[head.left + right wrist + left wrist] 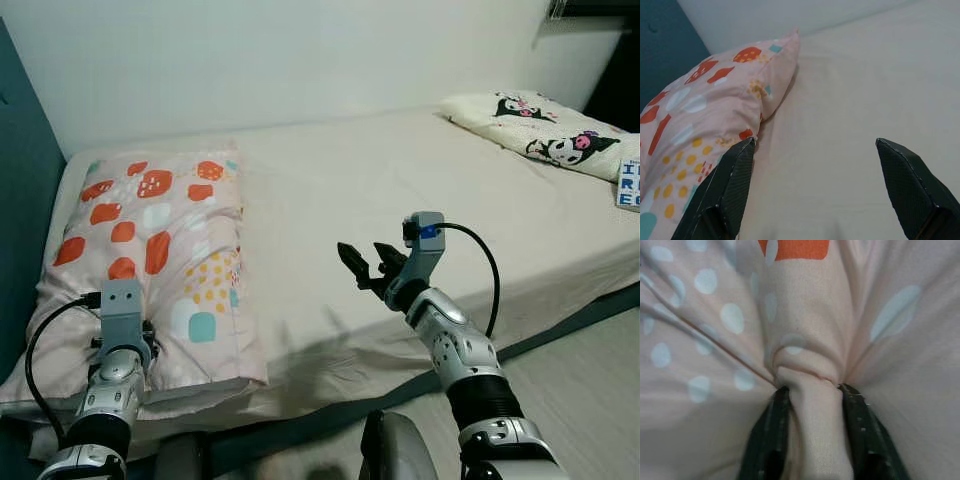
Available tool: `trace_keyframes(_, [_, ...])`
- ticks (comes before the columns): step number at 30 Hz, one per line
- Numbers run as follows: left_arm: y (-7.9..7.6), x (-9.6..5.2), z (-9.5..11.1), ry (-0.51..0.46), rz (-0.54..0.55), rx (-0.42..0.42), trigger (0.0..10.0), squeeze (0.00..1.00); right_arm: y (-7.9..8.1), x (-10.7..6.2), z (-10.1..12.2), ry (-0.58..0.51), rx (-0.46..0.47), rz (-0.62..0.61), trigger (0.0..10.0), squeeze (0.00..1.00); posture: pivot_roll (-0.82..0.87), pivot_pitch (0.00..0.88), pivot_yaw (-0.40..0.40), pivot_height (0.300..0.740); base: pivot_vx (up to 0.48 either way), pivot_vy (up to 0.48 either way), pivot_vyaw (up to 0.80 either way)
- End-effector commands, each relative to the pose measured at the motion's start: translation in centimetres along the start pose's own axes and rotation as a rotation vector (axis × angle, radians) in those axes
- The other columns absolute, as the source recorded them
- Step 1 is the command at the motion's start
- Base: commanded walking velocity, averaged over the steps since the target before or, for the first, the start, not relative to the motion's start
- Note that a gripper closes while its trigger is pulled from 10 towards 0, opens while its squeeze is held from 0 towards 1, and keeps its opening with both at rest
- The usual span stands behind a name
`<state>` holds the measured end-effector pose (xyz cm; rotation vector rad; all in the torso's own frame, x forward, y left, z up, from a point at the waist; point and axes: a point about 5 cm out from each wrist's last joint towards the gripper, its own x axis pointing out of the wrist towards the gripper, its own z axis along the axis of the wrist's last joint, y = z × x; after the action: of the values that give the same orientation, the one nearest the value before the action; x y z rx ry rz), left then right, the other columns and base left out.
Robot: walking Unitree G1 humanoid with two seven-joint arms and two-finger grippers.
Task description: Clean up the room
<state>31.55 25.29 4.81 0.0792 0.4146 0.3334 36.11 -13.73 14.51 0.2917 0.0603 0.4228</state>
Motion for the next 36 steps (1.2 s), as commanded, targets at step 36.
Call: trace_keyframes(36, [-2.5, -11.3, 4.8, -0.336, -0.660, -0.565, 0.0, 0.00, -0.1, 0.1, 3.0, -0.097, -0.001, -0.023, 10.0, 0.00, 0.03, 0.070, -0.136, 0.495, 0.000, 0.000, 0.00])
